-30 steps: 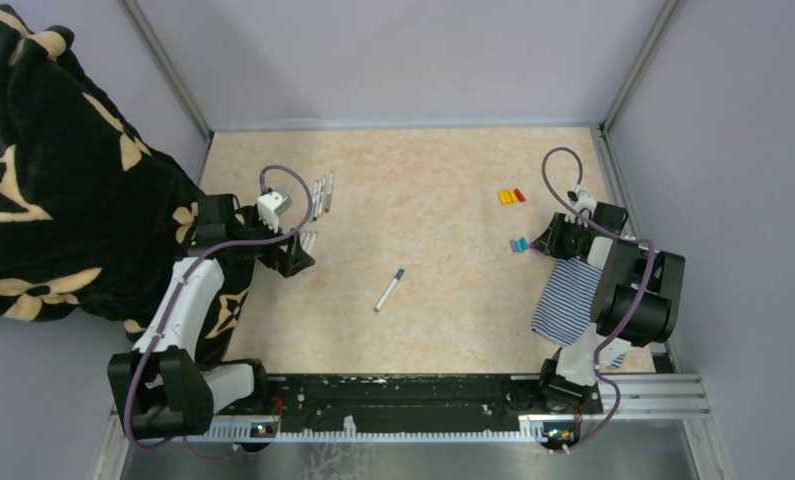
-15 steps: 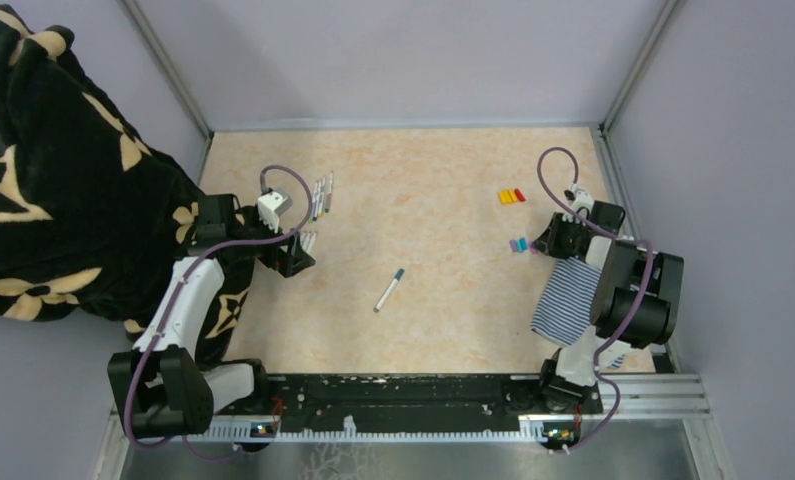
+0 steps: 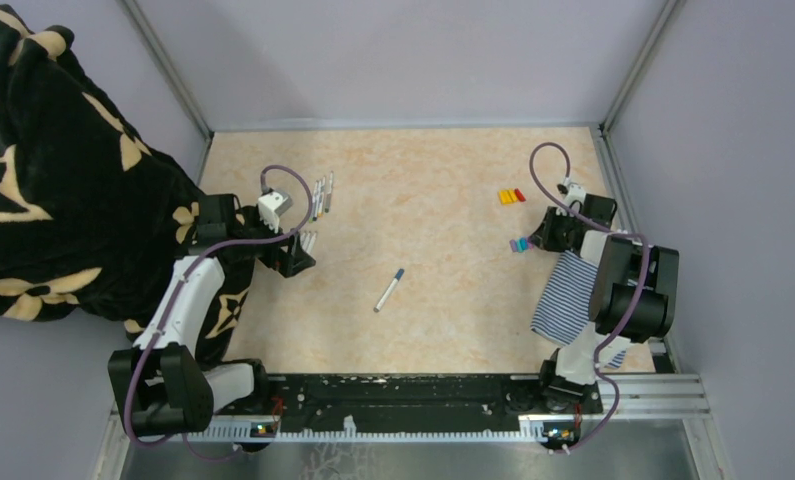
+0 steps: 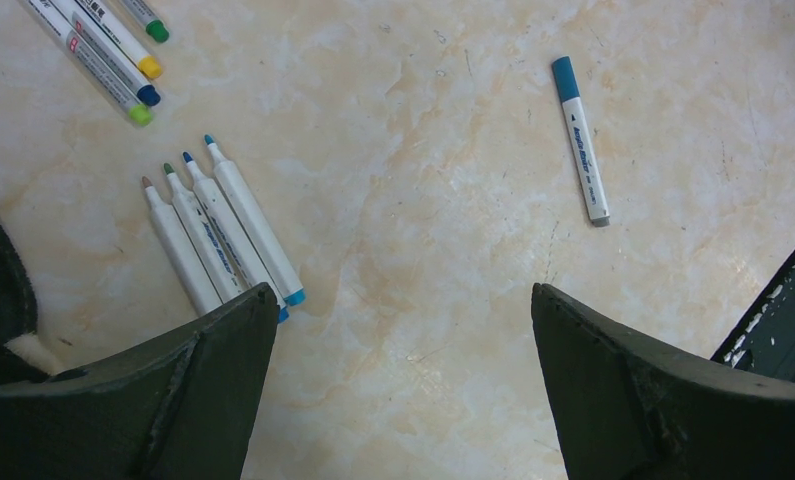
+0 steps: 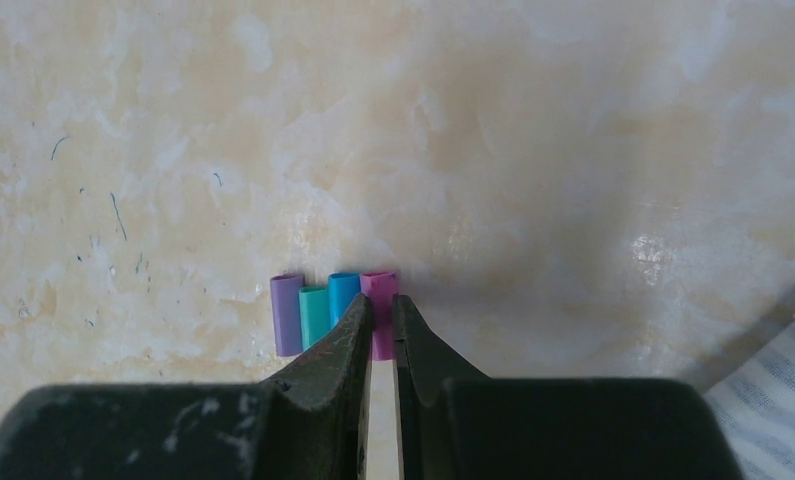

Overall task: Open the pen caps
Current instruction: Place the pen cap at the center of the board, then pick up the pen from the center of the board.

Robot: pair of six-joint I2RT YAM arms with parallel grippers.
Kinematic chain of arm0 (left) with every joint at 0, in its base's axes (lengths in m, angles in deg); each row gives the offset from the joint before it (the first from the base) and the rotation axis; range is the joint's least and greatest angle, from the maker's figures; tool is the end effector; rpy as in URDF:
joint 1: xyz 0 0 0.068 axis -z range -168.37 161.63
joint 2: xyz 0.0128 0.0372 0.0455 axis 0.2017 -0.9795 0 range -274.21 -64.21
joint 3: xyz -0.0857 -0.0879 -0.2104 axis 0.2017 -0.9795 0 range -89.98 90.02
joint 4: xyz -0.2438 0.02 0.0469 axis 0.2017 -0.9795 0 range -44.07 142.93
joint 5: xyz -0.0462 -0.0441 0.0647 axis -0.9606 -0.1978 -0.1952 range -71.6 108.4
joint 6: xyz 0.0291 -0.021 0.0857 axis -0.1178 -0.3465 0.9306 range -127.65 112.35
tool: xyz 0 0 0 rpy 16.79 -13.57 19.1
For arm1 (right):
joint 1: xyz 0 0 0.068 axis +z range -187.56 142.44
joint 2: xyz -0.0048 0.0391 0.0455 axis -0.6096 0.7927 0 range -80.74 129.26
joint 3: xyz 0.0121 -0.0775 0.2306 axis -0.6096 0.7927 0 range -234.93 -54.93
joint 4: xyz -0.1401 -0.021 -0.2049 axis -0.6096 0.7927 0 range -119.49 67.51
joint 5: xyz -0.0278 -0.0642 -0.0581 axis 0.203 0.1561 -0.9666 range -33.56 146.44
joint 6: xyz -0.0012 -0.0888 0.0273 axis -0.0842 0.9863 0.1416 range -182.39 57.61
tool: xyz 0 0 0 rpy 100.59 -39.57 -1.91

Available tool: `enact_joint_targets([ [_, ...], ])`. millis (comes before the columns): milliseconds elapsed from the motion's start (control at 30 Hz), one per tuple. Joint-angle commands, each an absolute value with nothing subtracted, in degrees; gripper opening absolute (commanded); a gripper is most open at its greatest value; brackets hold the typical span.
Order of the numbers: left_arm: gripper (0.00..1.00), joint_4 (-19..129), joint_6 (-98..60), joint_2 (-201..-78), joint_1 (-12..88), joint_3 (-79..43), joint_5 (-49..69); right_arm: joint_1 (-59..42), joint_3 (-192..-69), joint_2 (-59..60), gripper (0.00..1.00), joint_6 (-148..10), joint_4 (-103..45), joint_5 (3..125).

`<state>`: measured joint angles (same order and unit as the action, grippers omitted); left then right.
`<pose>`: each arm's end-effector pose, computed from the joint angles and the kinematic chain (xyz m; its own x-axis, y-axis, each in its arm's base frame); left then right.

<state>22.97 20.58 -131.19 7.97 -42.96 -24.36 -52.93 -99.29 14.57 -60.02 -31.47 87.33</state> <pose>0.2572 -0.0405 0.2022 -0.4887 0.3167 -0.8129 0.7041 0.6934 -0.1532 0.3295 -0.0461 0.0940 -0.7227 0.1618 -0.6719 -0.1276 0.9242 0.3598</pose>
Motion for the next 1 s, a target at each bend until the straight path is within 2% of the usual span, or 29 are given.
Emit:
enact_joint_targets([
  [0, 1.0, 23.05, 21.79, -131.53, 7.43, -43.39, -26.4, -52.15, -100.63, 14.52, 0.11, -60.26, -31.11, 86.31],
  [300, 1.0, 23.08, 20.72, -132.47, 7.53, -41.32, -25.75, -52.18, -103.07, 8.59, 0.26, -60.04, -27.42, 87.51],
  [533, 1.0, 25.09, 18.35, -134.01, 11.02, -39.67, -23.42, -52.13, -104.45, 2.78, 0.3, -61.56, -25.54, 89.1],
  [767, 1.0, 28.1, 16.59, -136.23, 27.15, -39.89, -9.41, -51.73, -104.46, -3.37, 0.35, -65.79, -26.74, 92.46],
  [967, 1.0, 28.82, 14.15, -141.32, 37.56, -38.36, -2.7, -49.0, -103.49, -9.55, 0.39, -66.33, -25.82, 92.67],
])
